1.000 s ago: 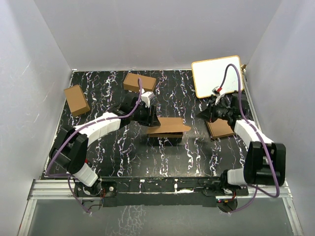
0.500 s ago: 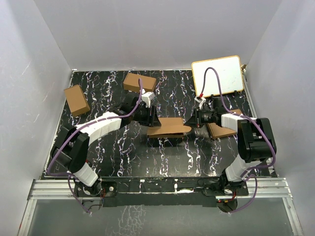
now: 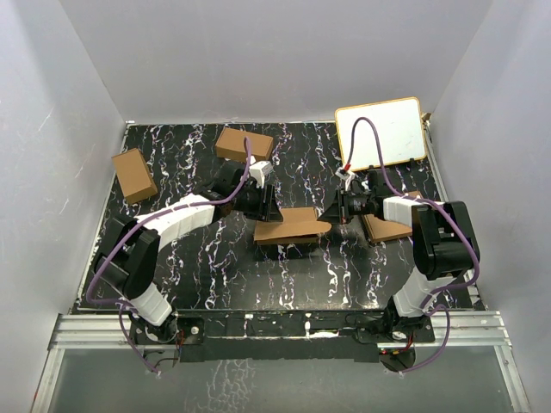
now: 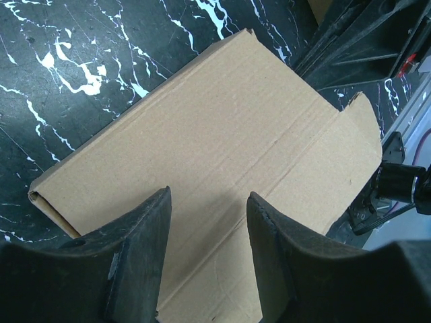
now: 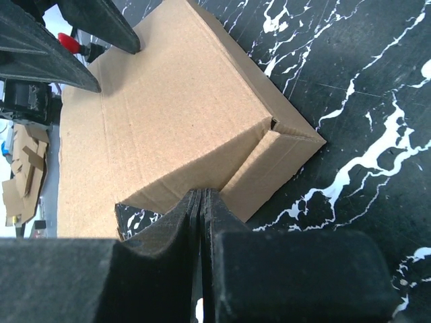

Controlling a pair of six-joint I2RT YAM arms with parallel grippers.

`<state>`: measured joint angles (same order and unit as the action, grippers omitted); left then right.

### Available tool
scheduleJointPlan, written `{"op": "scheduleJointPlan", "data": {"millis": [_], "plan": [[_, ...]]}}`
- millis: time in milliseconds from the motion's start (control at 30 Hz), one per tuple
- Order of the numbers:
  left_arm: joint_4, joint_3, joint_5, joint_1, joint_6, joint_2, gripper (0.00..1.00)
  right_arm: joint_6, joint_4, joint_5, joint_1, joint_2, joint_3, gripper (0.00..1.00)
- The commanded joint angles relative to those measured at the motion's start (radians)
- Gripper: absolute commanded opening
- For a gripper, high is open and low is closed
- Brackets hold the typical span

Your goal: Fold the paper box

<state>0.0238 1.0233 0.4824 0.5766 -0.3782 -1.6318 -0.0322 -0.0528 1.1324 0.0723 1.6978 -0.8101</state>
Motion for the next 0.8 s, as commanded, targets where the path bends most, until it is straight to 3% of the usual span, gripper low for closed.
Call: {"op": "scheduleJointPlan", "data": {"millis": [0, 300, 533, 767], "plan": [[0.032, 0.030, 0.021, -0.003, 0.001, 0.001, 0.47, 0.027, 0.001, 0.032, -0.033, -0.018, -0.037, 0.08], [0.027, 0.037, 0.027, -0.004, -0.008, -0.009, 0.47, 0.057, -0.025, 0.033, -0.068, -0.036, -0.016, 0.08], [0.023, 0.036, 0.045, -0.004, -0.017, -0.027, 0.47, 0.026, 0.007, 0.024, 0.085, 0.013, -0.037, 0.08], [0.032, 0.023, 0.044, -0.003, -0.015, -0.027, 0.47, 0.035, -0.017, 0.047, 0.028, 0.022, -0.055, 0.08]]}}
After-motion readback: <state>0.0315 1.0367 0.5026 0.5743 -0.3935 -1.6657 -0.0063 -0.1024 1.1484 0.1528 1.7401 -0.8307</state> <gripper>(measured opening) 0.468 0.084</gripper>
